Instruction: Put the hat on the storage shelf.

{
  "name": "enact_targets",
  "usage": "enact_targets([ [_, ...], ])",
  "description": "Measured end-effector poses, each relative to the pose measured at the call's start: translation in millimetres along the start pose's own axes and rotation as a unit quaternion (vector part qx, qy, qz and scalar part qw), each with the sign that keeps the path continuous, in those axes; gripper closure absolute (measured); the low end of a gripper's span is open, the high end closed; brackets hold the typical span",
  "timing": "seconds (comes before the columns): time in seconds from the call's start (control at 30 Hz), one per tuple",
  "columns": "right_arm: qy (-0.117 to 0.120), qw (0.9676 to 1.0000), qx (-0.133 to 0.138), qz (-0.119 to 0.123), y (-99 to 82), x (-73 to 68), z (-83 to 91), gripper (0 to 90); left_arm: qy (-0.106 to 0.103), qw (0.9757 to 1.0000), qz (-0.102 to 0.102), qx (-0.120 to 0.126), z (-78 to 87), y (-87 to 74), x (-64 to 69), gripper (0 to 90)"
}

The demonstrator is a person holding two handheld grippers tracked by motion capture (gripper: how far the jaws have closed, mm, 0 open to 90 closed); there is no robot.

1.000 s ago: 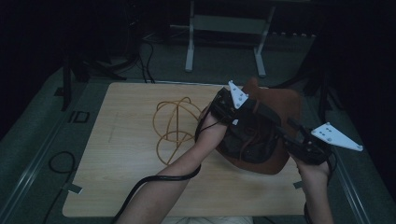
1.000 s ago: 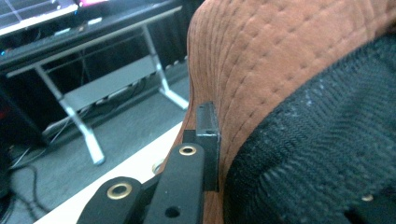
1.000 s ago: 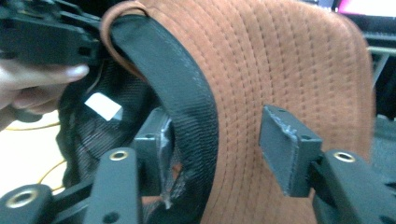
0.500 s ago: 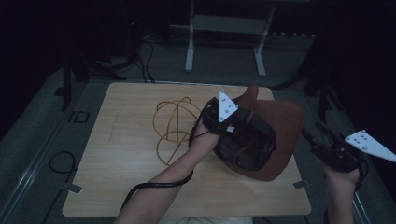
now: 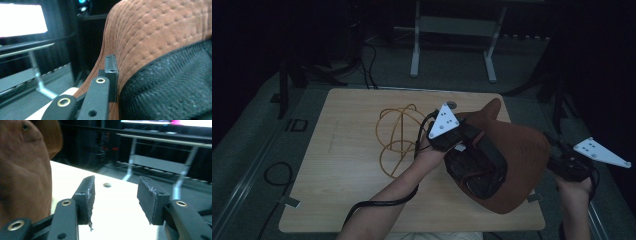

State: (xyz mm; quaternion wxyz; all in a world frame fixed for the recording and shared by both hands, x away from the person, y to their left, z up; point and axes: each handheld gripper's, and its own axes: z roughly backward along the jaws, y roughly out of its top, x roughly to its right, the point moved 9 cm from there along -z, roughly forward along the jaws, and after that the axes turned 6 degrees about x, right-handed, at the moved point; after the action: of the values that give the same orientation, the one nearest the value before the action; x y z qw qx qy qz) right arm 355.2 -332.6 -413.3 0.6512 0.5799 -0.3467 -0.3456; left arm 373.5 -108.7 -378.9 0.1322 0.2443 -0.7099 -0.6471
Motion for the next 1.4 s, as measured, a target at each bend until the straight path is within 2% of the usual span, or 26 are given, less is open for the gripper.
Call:
enact_targets([
  [0.1, 0.029, 0.9996, 0.003, 0.002, -1.5, -11.7, -11.9, 47.5, -0.018, 0.9997, 0.0, 0.019, 3.5, 9.1, 6.8, 87.3],
  [0.23, 0.047, 0.9989, 0.009, -0.001, 0.8, -20.4, -19.4, 47.5, -0.034, 0.9991, 0.004, 0.025, 3.6, 14.1, 12.4, 87.3],
  [0.27, 0.055, 0.9984, 0.012, -0.005, 2.0, -24.4, -20.8, 47.4, -0.044, 0.9984, 0.01, 0.033, 3.4, 16.9, 15.9, 87.3],
  [0.3, 0.082, 0.9964, 0.018, -0.007, 5.1, -36.7, -24.5, 46.4, -0.047, 0.9983, 0.01, 0.032, 3.3, 17.4, 17.0, 87.3],
  [0.47, 0.122, 0.9923, 0.015, 0.012, 8.9, -65.8, -35.2, 43.1, -0.053, 0.9981, 0.005, 0.033, 2.6, 19.5, 23.1, 87.3],
  [0.5, 0.13, 0.9914, 0.013, 0.015, 9.1, -69.8, -36.8, 42.8, -0.052, 0.9982, -0.002, 0.03, 2.8, 19.2, 23.2, 87.3],
  [0.7, 0.179, 0.9832, 0.019, 0.028, 12.7, -94.9, -46.1, 40.2, -0.056, 0.9981, 0.002, 0.026, 1.9, 15.5, 24.6, 87.3],
  [0.83, 0.192, 0.9807, 0.025, 0.027, 15.0, -105.0, -51.5, 38.0, -0.061, 0.9979, -0.002, 0.024, 0.4, 13.7, 29.4, 87.3],
  [0.9, 0.199, 0.9792, 0.027, 0.027, 15.7, -109.3, -53.2, 38.0, -0.068, 0.9974, 0.002, 0.024, 0.5, 13.8, 30.8, 87.3],
  [1.03, 0.207, 0.9773, 0.036, 0.027, 18.3, -112.2, -54.1, 38.6, -0.076, 0.9967, 0.003, 0.029, 0.9, 15.2, 33.5, 87.3],
  [1.13, 0.217, 0.9745, 0.05, 0.028, 21.7, -115.8, -53.1, 45.1, -0.092, 0.9954, 0.012, 0.027, -0.9, 14.1, 37.5, 87.1],
  [1.17, 0.215, 0.9747, 0.052, 0.031, 22.0, -115.8, -52.9, 46.9, -0.094, 0.9952, 0.013, 0.026, -1.5, 13.7, 38.1, 87.1],
  [1.2, 0.213, 0.9751, 0.054, 0.031, 22.2, -115.6, -52.9, 53.0, -0.096, 0.9951, 0.013, 0.022, -2.1, 12.5, 38.1, 87.0],
  [1.23, 0.225, 0.9723, 0.051, 0.038, 20.6, -115.8, -52.5, 59.9, -0.096, 0.995, 0.016, 0.022, -2.5, 11.8, 37.7, 86.9],
  [1.3, 0.232, 0.9709, 0.051, 0.036, 18.9, -118.3, -52.5, 69.0, -0.098, 0.9948, 0.018, 0.019, -2.6, 10.1, 37.2, 86.9],
  [1.37, 0.23, 0.9711, 0.052, 0.039, 17.9, -119.6, -52.3, 74.4, -0.101, 0.9945, 0.021, 0.018, -2.9, 9.2, 36.8, 86.7],
  [1.4, 0.23, 0.9709, 0.051, 0.041, 17.4, -119.8, -52.2, 81.0, -0.101, 0.9946, 0.018, 0.013, -3.2, 8.5, 36.8, 86.6],
])
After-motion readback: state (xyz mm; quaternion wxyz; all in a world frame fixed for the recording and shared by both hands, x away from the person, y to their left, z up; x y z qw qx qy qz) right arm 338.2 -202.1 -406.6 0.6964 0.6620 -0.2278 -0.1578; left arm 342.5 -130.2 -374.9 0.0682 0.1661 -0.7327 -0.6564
